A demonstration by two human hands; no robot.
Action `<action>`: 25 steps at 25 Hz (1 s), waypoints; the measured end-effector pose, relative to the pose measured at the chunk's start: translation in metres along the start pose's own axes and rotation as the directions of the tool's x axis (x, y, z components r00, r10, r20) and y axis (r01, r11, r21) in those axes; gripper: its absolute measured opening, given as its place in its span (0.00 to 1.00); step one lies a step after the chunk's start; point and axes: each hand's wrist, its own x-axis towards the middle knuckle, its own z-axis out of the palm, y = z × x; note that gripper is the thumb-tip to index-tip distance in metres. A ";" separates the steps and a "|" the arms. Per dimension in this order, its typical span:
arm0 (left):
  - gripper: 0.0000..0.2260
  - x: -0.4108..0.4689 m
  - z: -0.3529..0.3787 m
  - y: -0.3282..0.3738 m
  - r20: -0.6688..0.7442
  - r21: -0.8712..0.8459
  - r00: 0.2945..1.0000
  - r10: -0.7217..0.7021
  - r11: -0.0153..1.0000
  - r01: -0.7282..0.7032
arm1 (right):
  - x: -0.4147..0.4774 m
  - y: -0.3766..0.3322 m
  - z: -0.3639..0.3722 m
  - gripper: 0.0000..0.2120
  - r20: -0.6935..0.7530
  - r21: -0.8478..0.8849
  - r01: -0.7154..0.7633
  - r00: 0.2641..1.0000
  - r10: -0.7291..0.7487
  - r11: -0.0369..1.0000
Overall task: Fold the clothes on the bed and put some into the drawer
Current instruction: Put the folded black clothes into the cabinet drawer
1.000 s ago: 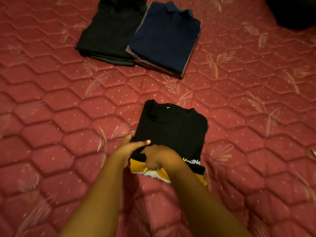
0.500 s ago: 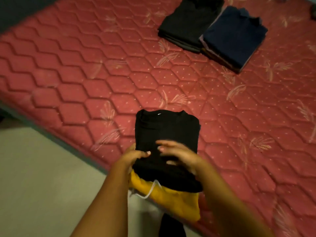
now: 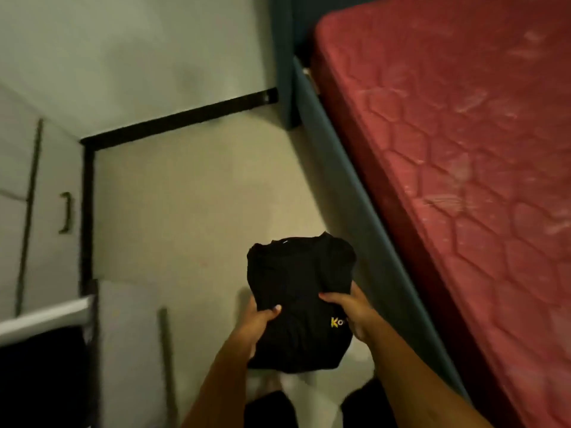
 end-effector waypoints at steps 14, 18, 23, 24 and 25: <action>0.21 -0.230 -0.244 -0.189 -0.704 -0.694 0.675 -0.220 0.415 -0.589 | -0.149 0.134 0.427 0.25 0.783 -0.622 0.625 0.507 0.361 0.471; 0.20 -0.265 -0.249 -0.271 -0.721 -0.693 0.582 -0.377 0.378 -0.614 | -0.183 0.242 0.445 0.23 0.785 -0.541 0.802 0.373 0.495 0.252; 0.19 -0.281 -0.286 -0.354 -0.727 -0.678 0.540 -0.424 0.324 -0.659 | -0.193 0.343 0.464 0.19 0.736 -0.525 0.845 0.391 0.553 0.102; 0.18 -0.282 -0.299 -0.367 -0.722 -0.683 0.542 -0.430 0.314 -0.660 | -0.195 0.361 0.471 0.19 0.728 -0.526 0.846 0.396 0.559 0.086; 0.17 -0.282 -0.312 -0.381 -0.712 -0.692 0.544 -0.444 0.314 -0.649 | -0.195 0.379 0.479 0.19 0.726 -0.524 0.848 0.398 0.560 0.076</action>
